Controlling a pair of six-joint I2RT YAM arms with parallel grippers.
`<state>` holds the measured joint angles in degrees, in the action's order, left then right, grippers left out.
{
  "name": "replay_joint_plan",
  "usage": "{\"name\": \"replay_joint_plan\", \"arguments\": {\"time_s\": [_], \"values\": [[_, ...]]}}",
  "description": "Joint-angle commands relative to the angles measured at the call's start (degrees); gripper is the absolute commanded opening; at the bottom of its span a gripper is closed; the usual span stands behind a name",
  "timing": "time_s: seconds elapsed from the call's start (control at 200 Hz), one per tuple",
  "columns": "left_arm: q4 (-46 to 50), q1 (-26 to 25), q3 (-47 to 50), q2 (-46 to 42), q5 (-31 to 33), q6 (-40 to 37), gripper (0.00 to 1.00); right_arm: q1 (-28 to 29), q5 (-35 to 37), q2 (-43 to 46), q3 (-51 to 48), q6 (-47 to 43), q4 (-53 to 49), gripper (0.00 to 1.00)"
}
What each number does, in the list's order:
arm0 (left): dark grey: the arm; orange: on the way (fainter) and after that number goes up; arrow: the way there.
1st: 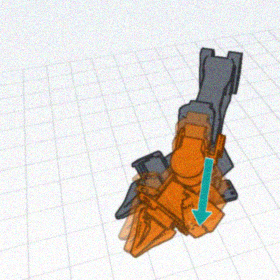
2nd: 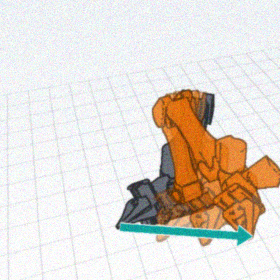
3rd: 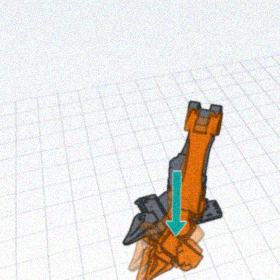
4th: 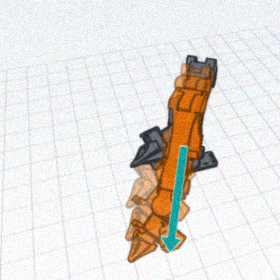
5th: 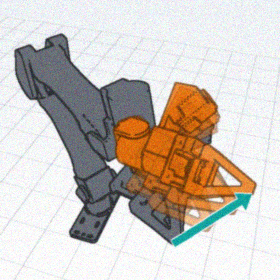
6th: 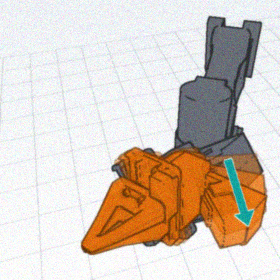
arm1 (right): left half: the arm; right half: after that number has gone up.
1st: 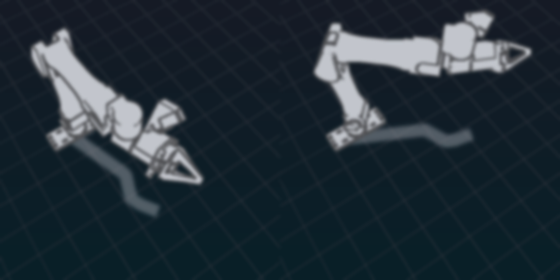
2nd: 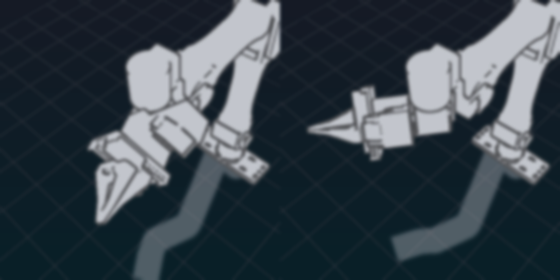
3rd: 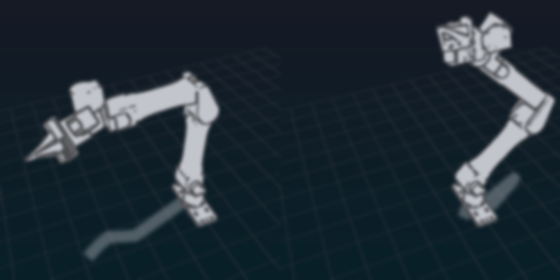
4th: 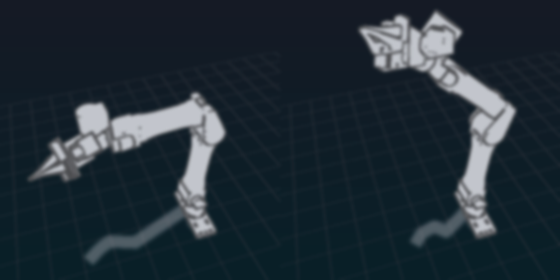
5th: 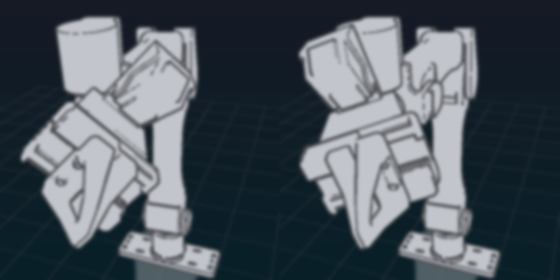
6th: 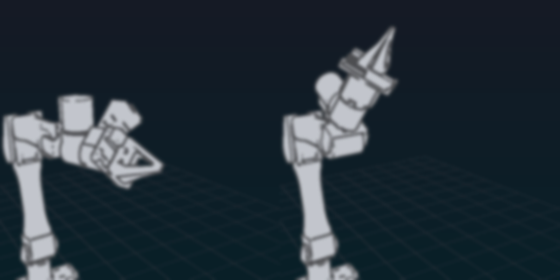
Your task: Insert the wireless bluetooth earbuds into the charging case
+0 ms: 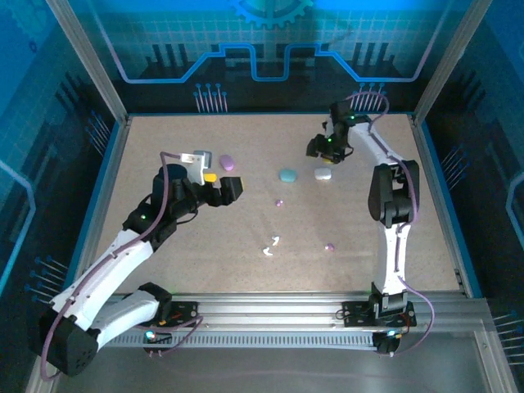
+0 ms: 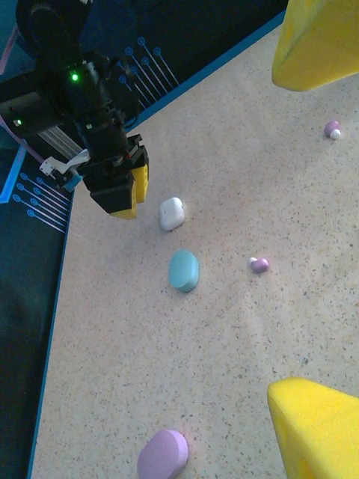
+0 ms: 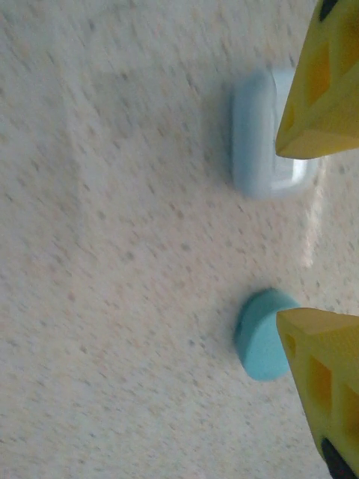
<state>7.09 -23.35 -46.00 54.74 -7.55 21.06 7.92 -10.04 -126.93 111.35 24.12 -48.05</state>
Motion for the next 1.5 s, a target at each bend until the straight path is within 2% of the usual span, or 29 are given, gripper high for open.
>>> {"name": "replay_joint_plan", "arguments": {"time_s": [0.0, 0.25, 0.36, 0.625, 0.966, 1.276, 1.391, 1.496], "values": [[-2.4, 0.5, 2.1, -2.8, -0.7, -0.7, 0.99, -1.7, 0.3, -4.9, 6.8, -2.9, -4.2, 0.55], [-1.9, 0.5, 1.8, -3.2, -3.2, -1.8, 0.99, -2.4, -4.7, -15.3, 19.3, -6.5, -11.7, 0.55], [-2.3, 0.5, 1.8, -3.0, -3.2, -1.8, 0.99, -2.3, -6.1, -17.6, 21.1, -6.9, -13.6, 0.54], [-2.4, 0.5, 2.2, -3.0, -3.6, -1.5, 0.99, -2.2, -8.0, -15.0, 15.9, -9.3, -14.2, 0.53], [-3.4, 0.5, 1.7, -1.0, -5.3, -0.6, 0.99, -0.7, -8.7, -4.8, 1.9, -13.1, -11.4, 0.53], [-3.6, 0.4, 1.3, -0.3, -6.2, 0.0, 0.99, 3.7, 3.8, -1.1, -4.7, -18.6, -9.9, 0.58], [-3.3, 0.5, 1.1, -0.1, -6.3, 0.1, 0.99, 4.9, 9.5, -1.0, -5.6, -18.1, -9.1, 0.60], [-3.2, 0.4, 1.0, 0.1, -6.5, 0.3, 0.99, 5.7, 10.8, -0.4, -6.1, -17.4, -8.1, 0.61]]}}
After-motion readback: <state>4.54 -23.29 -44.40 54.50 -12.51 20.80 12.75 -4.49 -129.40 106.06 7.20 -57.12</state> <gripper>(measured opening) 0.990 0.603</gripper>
